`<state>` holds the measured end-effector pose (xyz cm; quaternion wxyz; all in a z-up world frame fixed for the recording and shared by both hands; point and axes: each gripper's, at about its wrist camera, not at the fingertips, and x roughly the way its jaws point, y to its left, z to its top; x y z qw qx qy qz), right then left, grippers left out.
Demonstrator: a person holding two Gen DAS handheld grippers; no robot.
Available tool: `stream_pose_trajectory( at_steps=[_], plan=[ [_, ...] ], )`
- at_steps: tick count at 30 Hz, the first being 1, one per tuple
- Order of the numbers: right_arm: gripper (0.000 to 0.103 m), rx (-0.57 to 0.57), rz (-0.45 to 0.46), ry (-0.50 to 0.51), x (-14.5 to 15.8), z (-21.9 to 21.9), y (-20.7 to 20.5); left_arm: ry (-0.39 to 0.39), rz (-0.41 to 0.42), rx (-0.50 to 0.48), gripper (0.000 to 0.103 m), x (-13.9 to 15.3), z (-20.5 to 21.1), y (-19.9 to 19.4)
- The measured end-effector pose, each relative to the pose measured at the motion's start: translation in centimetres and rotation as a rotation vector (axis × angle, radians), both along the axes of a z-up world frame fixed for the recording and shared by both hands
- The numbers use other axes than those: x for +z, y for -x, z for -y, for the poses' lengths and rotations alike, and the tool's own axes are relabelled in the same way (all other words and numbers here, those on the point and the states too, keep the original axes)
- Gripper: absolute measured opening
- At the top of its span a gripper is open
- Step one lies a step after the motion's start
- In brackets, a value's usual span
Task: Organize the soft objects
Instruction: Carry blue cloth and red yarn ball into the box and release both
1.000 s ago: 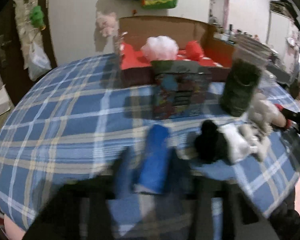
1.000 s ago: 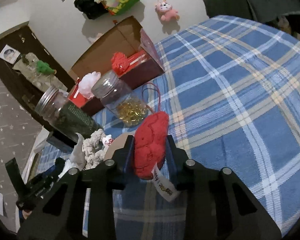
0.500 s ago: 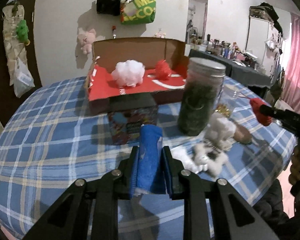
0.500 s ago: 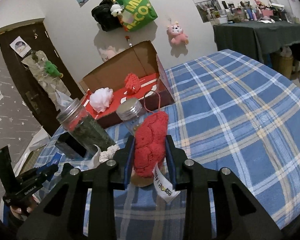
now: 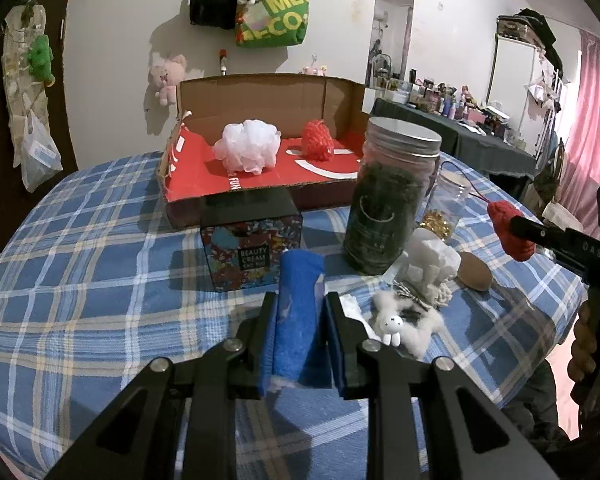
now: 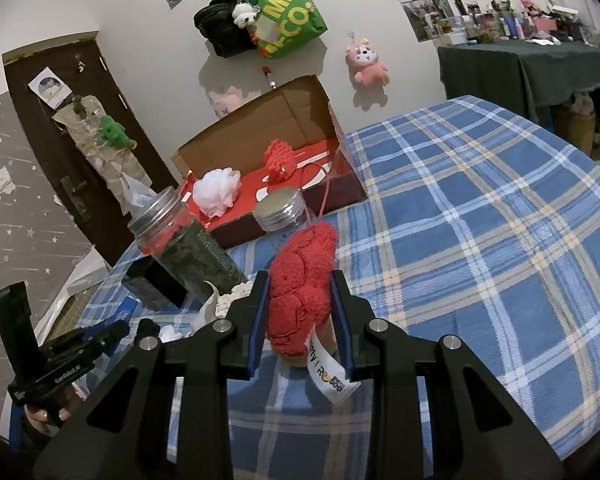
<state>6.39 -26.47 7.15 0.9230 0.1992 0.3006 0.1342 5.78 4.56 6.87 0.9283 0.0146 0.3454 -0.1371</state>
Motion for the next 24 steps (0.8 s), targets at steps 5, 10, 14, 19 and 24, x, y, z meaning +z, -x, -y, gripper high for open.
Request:
stream_pose_trajectory(
  at_steps=[5,10,14,19,24],
  plan=[
    [0.028,-0.016,0.000,0.013,0.0,0.2,0.0,-0.006,-0.006,0.018,0.025,-0.2,-0.5,-0.3],
    [0.028,-0.051,-0.012,0.000,-0.3,1.4,0.0,0.002,-0.034,0.064,0.025,-0.6,-2.0,-0.8],
    [0.028,-0.083,-0.026,-0.014,-0.4,2.8,-0.3,0.011,-0.053,0.109,0.025,-0.8,-3.7,-1.3],
    [0.028,-0.112,-0.030,-0.023,-0.3,4.4,-0.9,0.001,-0.061,0.153,0.025,-1.0,-5.9,-2.4],
    [0.028,-0.101,0.001,-0.003,0.3,5.3,-2.0,-0.023,-0.042,0.143,0.025,-0.9,-7.2,-3.5]
  ],
)
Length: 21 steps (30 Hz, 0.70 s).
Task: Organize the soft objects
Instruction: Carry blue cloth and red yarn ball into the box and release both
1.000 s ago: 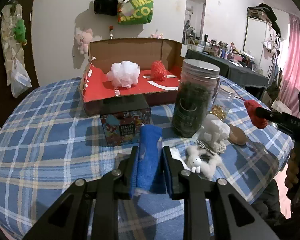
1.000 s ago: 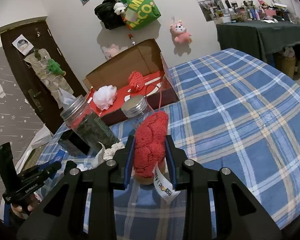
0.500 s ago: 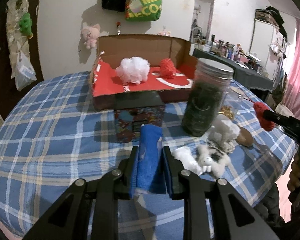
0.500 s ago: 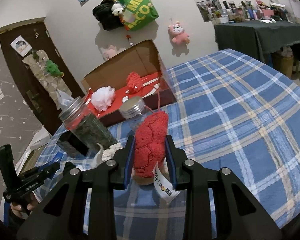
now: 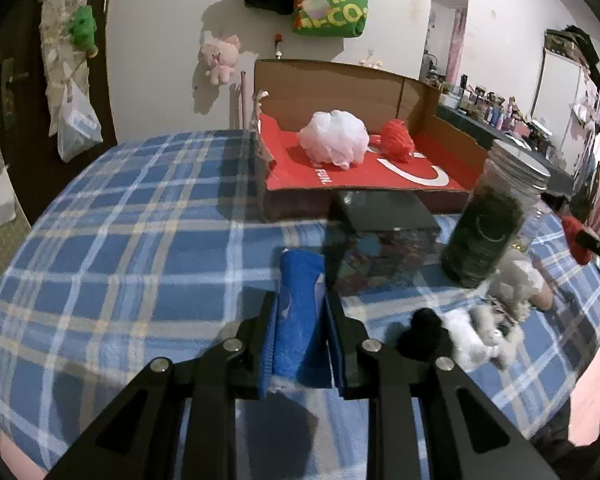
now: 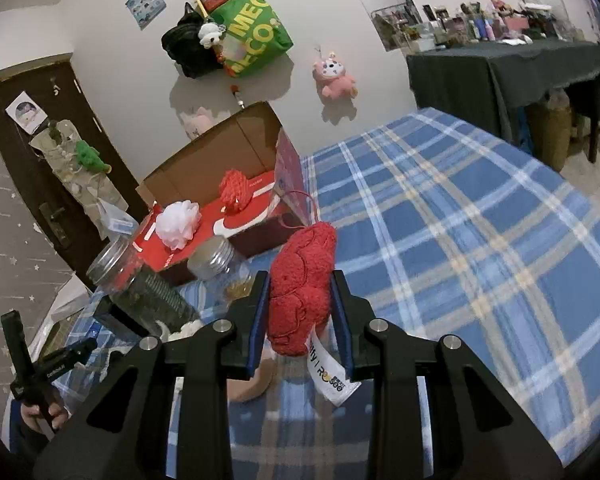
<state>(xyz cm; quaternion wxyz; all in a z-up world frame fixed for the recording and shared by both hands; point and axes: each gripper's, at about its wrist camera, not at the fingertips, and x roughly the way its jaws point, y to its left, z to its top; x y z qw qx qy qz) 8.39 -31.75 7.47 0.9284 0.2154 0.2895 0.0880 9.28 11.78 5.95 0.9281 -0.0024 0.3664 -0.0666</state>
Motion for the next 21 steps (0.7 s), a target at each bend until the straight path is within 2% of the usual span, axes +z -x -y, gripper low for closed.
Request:
stream_pose_trajectory(
  at_steps=[5,14,21],
  plan=[
    [0.028,0.069,0.035,0.022,0.7,0.3,-1.9,-0.005,0.009,-0.056,0.025,0.0,-1.1,-1.6],
    [0.028,0.217,0.061,0.138,1.9,-0.5,-5.9,-0.071,0.050,-0.188,0.025,1.1,-1.5,-4.3],
    [0.028,0.312,0.084,0.145,2.1,-0.7,-7.9,-0.075,0.062,-0.265,0.025,1.9,-1.5,-5.9]
  ],
)
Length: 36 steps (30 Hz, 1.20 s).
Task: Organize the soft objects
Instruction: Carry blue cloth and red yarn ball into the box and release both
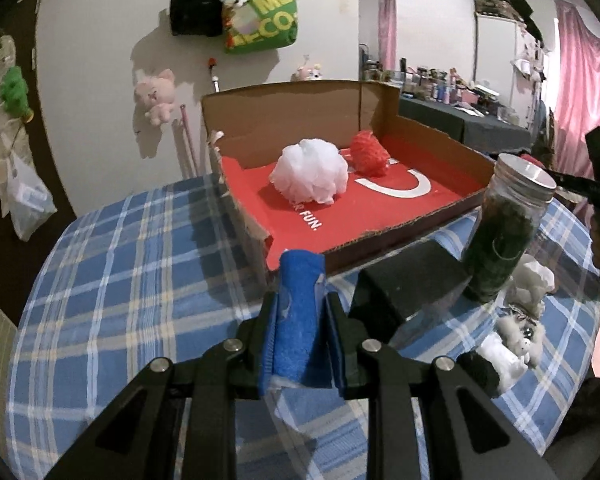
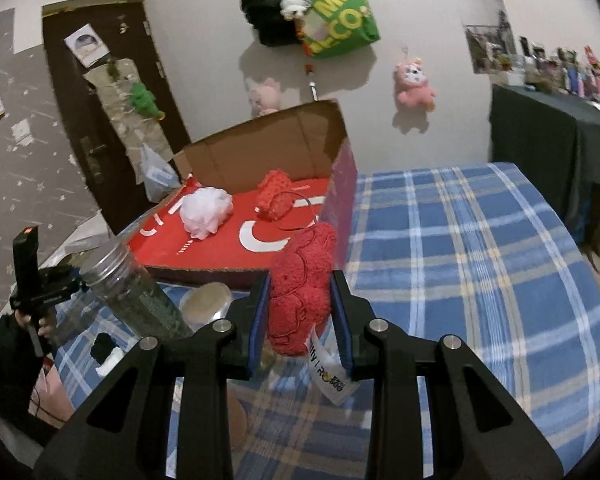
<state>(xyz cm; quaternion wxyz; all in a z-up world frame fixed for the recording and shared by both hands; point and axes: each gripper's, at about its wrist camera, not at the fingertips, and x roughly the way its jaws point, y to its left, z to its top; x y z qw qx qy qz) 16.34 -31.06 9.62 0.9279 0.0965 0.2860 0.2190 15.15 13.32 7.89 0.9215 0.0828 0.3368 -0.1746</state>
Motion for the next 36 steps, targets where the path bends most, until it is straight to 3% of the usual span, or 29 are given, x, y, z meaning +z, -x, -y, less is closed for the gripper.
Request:
stream_pose_trajectory(
  at_steps=[9,23,30,36],
  plan=[
    [0.028,0.114,0.051,0.042,1.4,-1.8,-2.0,-0.032,0.014,-0.082,0.025,1.2,1.1,-1.9],
    [0.028,0.272,-0.034,0.140,0.9,-5.7,-8.0,-0.079,-0.033,-0.246,0.025,2.0,5.2,-7.3],
    [0.028,0.258,-0.122,0.229,0.5,-7.9,-11.4,-0.096,-0.109,-0.247,0.025,1.7,6.7,-10.4],
    [0.028,0.179,-0.240,0.388,-0.3,-10.2,-14.5,-0.136,-0.264,-0.143,0.025,-0.1,7.2,-13.9]
  ],
)
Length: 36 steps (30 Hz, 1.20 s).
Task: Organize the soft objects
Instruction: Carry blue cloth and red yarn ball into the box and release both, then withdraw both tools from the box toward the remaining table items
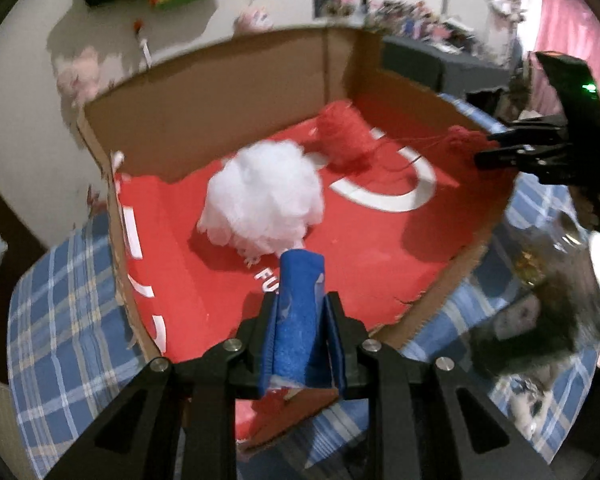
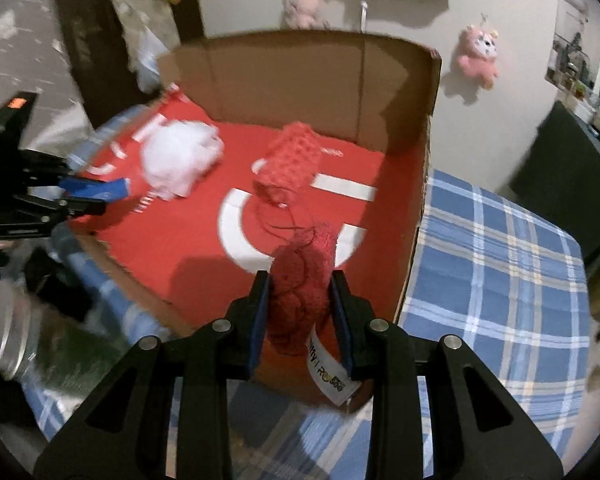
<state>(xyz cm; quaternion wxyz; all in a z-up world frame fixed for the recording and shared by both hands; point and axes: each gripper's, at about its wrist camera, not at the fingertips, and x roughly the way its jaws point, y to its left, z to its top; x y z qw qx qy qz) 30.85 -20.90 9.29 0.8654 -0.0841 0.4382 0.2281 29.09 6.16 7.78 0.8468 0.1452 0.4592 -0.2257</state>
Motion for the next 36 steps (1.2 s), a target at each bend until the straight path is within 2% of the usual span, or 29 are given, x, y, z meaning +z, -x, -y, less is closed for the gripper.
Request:
stream_pose_trajectory(
  at_steps=[10,19,22,25,27,29,32,34,36],
  plan=[
    [0.030,-0.047,-0.099,0.190,-1.6,-2.5,-3.5,-0.114,-0.107,0.090,0.025,-2.2,0.6,-3.4],
    [0.030,-0.069,-0.134,0.201,-1.8,-3.0,-4.5,-0.122,-0.124,0.107,0.026,-2.7,0.6,-4.2],
    [0.031,-0.070,-0.132,0.224,-1.8,-3.2,-4.5,-0.117,-0.126,0.109,0.029,-2.6,0.6,-4.2],
    [0.035,-0.073,-0.125,0.256,-2.1,-3.6,-4.5,-0.113,-0.120,0.101,0.039,-2.5,0.9,-4.3],
    [0.054,-0.072,-0.097,0.281,-2.0,-3.9,-4.3,-0.111,-0.111,0.093,0.048,-2.5,0.8,-4.4],
    [0.061,-0.072,-0.080,0.287,-1.7,-4.2,-4.0,-0.107,-0.097,0.088,0.055,-2.1,1.1,-4.0],
    [0.063,-0.087,-0.059,0.258,-0.7,-4.0,-3.4,-0.092,-0.065,0.093,0.068,-1.2,1.1,-3.4],
    [0.063,-0.096,-0.052,0.233,0.2,-3.7,-3.0,-0.067,-0.043,0.098,0.070,-0.3,0.9,-2.9],
    [0.063,-0.099,-0.031,0.206,1.5,-3.5,-2.1,-0.035,-0.017,0.110,0.077,1.0,0.6,-2.1]
  ],
)
